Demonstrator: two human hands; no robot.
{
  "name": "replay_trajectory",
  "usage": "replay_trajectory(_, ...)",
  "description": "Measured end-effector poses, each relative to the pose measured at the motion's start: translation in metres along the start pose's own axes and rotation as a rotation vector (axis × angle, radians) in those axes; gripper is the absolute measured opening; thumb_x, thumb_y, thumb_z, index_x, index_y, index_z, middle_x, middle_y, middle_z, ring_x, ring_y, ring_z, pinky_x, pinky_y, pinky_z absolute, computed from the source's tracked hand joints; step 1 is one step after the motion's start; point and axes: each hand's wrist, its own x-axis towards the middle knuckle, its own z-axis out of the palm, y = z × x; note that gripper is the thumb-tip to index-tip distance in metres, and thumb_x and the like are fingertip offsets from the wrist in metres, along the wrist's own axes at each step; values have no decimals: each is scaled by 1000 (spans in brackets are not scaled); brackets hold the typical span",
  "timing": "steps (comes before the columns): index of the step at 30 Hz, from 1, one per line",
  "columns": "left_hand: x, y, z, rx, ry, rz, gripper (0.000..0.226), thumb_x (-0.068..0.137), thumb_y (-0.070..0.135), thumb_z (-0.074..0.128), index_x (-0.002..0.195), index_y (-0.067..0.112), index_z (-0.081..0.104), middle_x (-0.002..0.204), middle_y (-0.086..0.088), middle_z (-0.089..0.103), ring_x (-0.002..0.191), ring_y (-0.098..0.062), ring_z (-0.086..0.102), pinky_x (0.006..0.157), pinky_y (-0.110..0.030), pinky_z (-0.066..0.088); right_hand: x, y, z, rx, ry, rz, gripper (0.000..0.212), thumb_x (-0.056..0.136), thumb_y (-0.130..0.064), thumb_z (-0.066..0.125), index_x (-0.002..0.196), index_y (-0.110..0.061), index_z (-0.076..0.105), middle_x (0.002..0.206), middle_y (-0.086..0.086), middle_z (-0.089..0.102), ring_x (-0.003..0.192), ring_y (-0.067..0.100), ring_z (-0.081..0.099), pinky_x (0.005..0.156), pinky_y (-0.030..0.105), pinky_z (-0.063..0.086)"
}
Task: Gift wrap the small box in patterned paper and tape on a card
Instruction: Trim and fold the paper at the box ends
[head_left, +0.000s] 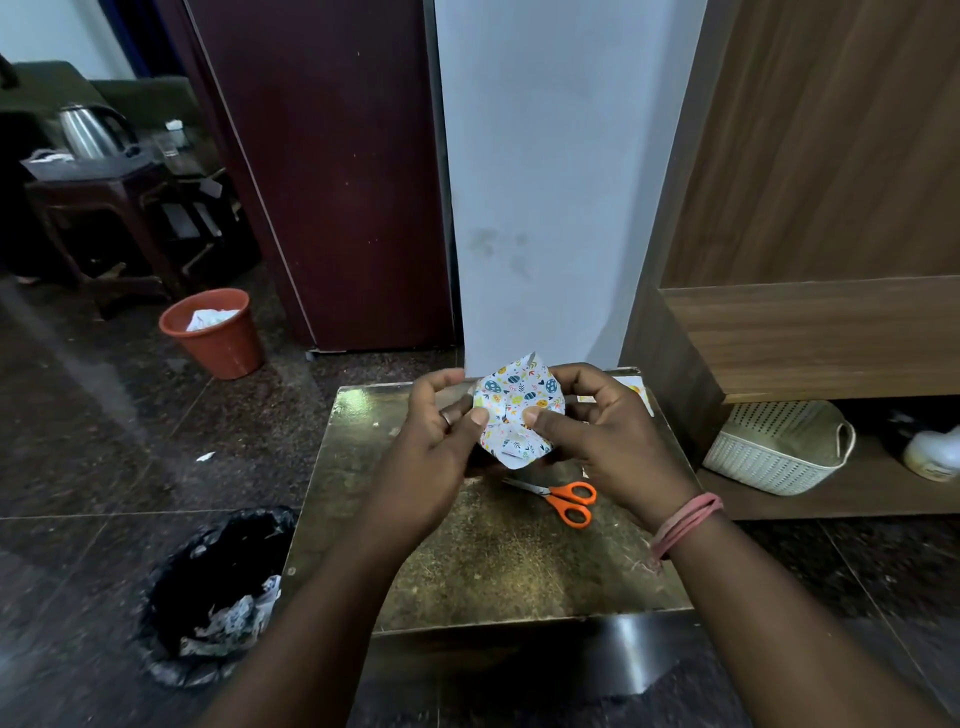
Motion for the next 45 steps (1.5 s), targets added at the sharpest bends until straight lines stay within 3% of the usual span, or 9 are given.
replay_trajectory(4, -2, -2, 1, 147, 180, 165, 8, 103, 23, 60, 103, 24, 53, 109, 6, 74, 97, -24, 75, 69, -39, 62, 1, -2, -3, 49, 36, -4, 27, 88, -4, 75, 113, -11, 68, 108, 8, 75, 94, 33, 74, 72, 52, 62)
replay_trajectory(7, -5, -1, 3, 346, 295, 325, 14, 101, 18, 64, 93, 28, 64, 97, 14, 72, 88, -10, 71, 74, -38, 60, 4, -1, -7, 85, 87, -5, 25, 88, -3, 75, 111, -10, 68, 103, 4, 75, 98, 36, 73, 66, 44, 61)
replay_trajectory(15, -10, -6, 7, 490, 217, 556, 25, 90, 3, 76, 109, 19, 80, 109, 9, 73, 106, -13, 70, 89, -39, 59, 4, 1, -8, 98, 127, 6, 23, 87, -3, 75, 109, -10, 69, 94, -1, 74, 88, 27, 73, 62, 39, 59)
replay_trajectory(20, -9, -8, 3, 631, 155, 651, 31, 83, 14, 84, 111, 25, 79, 113, 12, 64, 111, -10, 63, 87, -30, 55, 4, -1, -8, 96, 126, 14, 24, 88, -3, 74, 111, -8, 68, 96, 2, 74, 84, 27, 73, 59, 37, 59)
replay_trajectory(24, -6, -7, -2, 690, 142, 703, 29, 85, 9, 80, 110, 24, 80, 108, 13, 64, 101, -16, 66, 78, -40, 56, 3, -1, -7, 65, 108, 16, 25, 88, -4, 74, 113, -8, 68, 100, 5, 75, 83, 29, 74, 63, 40, 59)
replay_trajectory(28, -9, 0, -4, 757, 122, 735, 32, 85, 6, 82, 110, 25, 78, 109, 13, 68, 104, -20, 66, 82, -42, 54, 2, -2, -6, 49, 105, 15, 26, 89, -5, 74, 113, -8, 68, 106, 8, 74, 84, 30, 75, 66, 43, 60)
replay_trajectory(36, -10, 5, -5, 910, 42, 732, 38, 82, -3, 78, 105, 26, 74, 110, 14, 67, 109, -16, 55, 94, -19, 38, -2, -2, -3, 22, 89, 30, 25, 90, -7, 74, 114, -11, 68, 107, 10, 75, 90, 39, 74, 73, 55, 62)
replay_trajectory(42, -15, 7, -3, 886, 4, 722, 30, 79, 1, 68, 101, 22, 68, 110, 19, 63, 115, -4, 46, 97, -24, 38, -3, -2, 2, 26, 60, 52, 24, 91, -9, 73, 115, -12, 68, 111, 11, 74, 85, 29, 73, 72, 50, 62)
replay_trajectory(45, -12, 2, -4, 901, 13, 720, 30, 81, 8, 68, 105, 26, 72, 112, 17, 65, 114, -13, 51, 99, -34, 40, -2, -1, 1, 19, 68, 52, 24, 92, -10, 73, 115, -12, 68, 109, 10, 75, 87, 31, 73, 71, 49, 62)
